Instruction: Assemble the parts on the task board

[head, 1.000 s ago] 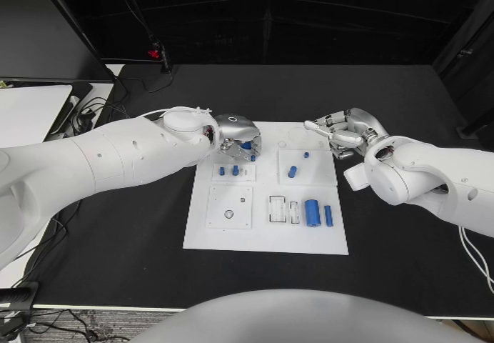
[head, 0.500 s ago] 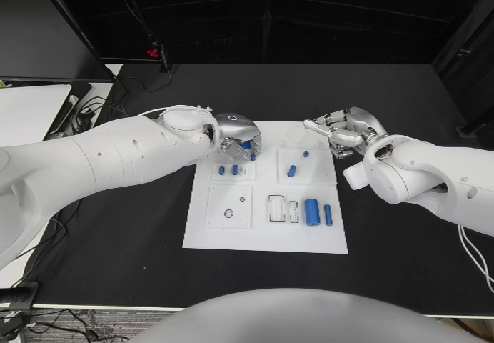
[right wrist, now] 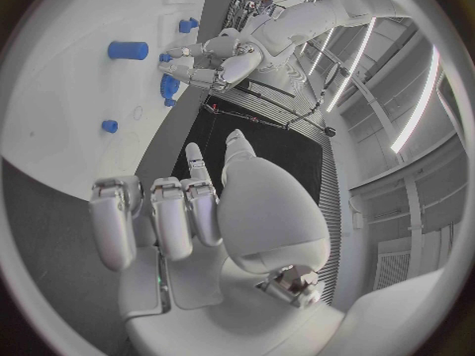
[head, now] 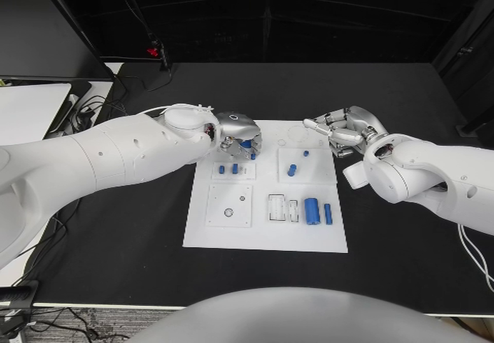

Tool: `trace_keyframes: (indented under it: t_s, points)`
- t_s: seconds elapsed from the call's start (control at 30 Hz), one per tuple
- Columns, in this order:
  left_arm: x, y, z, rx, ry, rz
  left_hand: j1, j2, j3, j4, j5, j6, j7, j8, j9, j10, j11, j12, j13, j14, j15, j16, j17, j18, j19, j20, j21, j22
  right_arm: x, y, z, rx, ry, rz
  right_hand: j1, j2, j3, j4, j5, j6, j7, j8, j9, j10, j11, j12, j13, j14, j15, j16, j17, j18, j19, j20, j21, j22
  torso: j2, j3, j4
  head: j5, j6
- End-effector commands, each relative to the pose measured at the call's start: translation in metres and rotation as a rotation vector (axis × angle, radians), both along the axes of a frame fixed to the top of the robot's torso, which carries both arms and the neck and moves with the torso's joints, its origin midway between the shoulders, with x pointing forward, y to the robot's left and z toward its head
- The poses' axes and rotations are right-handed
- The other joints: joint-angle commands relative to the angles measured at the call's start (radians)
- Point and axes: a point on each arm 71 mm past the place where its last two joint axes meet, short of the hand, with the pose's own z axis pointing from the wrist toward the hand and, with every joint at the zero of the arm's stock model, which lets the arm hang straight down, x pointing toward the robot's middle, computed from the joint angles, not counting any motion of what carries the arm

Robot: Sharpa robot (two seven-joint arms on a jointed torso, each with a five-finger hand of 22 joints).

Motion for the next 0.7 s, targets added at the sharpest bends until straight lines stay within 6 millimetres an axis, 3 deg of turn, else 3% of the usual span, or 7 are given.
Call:
trace_keyframes:
  t_s: [0.03,0.37,0.7]
  points:
    - [-0.003,0.0023,-0.0117,0.066,0.04,-0.001,-0.011,-0.002,0.008,0.0,0.002,0.009,-0.002,-0.007,0.002,0.009,0.0,-0.001,0.001,0.105,-0.007,0.001,0.264,-0.006,0.104,-0.006,0.003,0.263,0.0001,0.0012,0.0008,0.004,-0.001,0.007,0.0,0.012,-0.006,0.0,0.004,-0.001,-0.006,0.006,0.002,0.104,-0.007,0.002,0.263,0.106,-0.006,0.002,0.263,-0.007,0.107,-0.006,0.003,0.263,0.0,0.0001,-0.0003,0.001,-0.002]
    - [-0.0037,0.001,-0.0121,0.068,0.044,-0.006,-0.018,-0.003,0.027,0.0,-0.001,0.045,-0.012,-0.001,0.007,0.043,-0.009,-0.002,0.001,0.105,-0.015,0.001,0.264,-0.006,0.104,-0.009,0.003,0.263,0.0003,0.0014,0.0001,0.022,0.013,0.001,0.0,0.012,-0.007,0.0,0.004,-0.001,-0.006,0.007,0.002,0.104,-0.007,0.002,0.263,0.106,-0.006,0.002,0.263,-0.007,0.107,-0.006,0.003,0.263,0.0,-0.0004,-0.0005,0.003,-0.003]
    - [-0.0048,-0.0005,-0.0127,0.092,0.017,-0.027,-0.031,-0.01,0.03,0.001,-0.003,0.042,-0.01,-0.011,0.005,0.045,-0.006,-0.011,0.0,0.105,-0.014,0.001,0.264,-0.006,0.104,-0.011,0.003,0.263,0.0004,0.0014,0.0,0.025,0.014,-0.001,0.0,0.012,-0.007,0.0,0.004,-0.001,-0.006,0.007,0.002,0.104,-0.007,0.002,0.263,0.106,-0.006,0.002,0.263,-0.007,0.107,-0.006,0.003,0.263,0.0,0.0005,0.001,0.002,-0.002]
